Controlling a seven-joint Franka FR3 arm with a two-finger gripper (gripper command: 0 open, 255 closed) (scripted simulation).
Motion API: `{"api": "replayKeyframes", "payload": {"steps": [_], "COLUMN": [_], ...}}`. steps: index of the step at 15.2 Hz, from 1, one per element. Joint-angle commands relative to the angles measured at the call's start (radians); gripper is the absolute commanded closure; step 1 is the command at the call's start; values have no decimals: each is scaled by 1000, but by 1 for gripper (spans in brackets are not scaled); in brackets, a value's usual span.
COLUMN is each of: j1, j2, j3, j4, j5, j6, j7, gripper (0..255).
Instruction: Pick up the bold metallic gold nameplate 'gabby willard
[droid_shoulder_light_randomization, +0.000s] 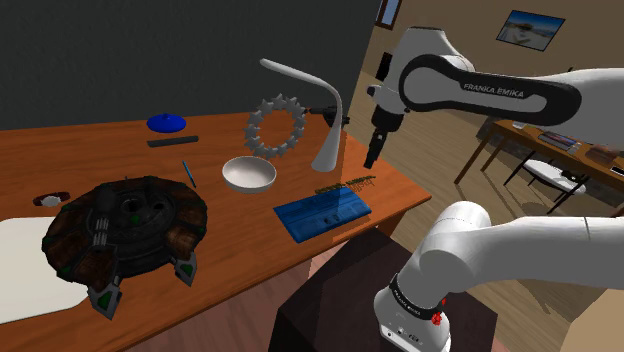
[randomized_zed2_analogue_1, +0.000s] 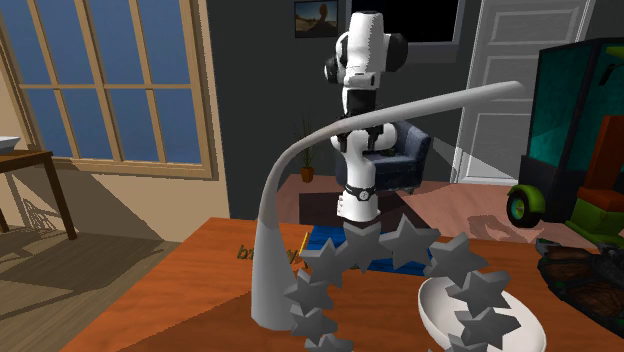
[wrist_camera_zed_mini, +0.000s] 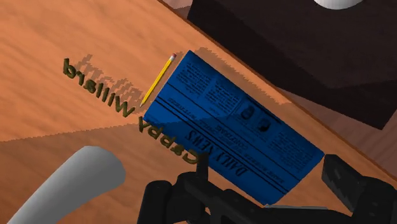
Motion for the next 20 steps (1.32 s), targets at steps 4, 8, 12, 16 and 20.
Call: {"api": "replayKeyframes", "payload": {"steps": [4,8,12,16,20], "j1": [-6,10,61,166,366], "j2": [31,120,251,414,611], "j3": [-159,-298,-448,-620,-850], "j4": [-74,-87,-65,-12,63], "j5": [-123,-206,-256,-246,-116], "j6": [139,272,416,566,711], "j7": [-237,-417,-601,-805,-1072], "gripper": [0,0,0,0,0]}}
